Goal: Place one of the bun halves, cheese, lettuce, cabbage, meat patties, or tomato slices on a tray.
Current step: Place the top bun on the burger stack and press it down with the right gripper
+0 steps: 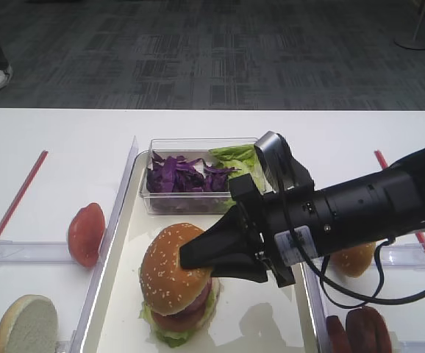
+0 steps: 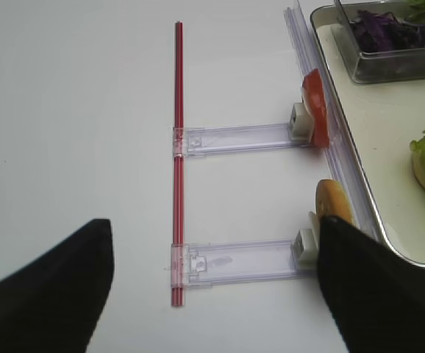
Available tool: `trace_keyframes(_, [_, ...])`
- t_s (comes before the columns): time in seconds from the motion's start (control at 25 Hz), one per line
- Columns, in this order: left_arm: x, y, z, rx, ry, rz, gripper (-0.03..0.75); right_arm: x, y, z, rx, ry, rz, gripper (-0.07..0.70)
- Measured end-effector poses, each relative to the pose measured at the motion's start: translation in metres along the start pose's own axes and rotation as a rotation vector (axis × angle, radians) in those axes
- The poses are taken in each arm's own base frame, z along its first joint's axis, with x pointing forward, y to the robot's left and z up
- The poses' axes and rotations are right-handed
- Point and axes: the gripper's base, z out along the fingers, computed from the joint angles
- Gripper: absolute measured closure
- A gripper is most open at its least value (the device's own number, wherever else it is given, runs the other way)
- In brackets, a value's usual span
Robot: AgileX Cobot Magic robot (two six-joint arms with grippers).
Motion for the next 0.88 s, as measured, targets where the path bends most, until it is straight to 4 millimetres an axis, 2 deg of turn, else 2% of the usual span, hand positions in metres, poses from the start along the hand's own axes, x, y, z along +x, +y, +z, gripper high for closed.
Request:
trace_keyframes(0.28, [0.000,0.000,0.000,0.000,0.000,0.000,0.176,-0.006,-0.008,0.005,-0.004,-0.023,0.001,0.463])
trace_keyframes(0.52, [0.000,0.000,0.000,-0.001,0.000,0.000,0.176,-0.017,-0.007,0.018,-0.015,-0.005,-0.022,0.463])
trace_keyframes(0.88, [0.000,0.000,0.000,-0.001,0.000,0.000,0.176,-0.014,-0.011,0.022,0.005,0.044,-0.031,0.463])
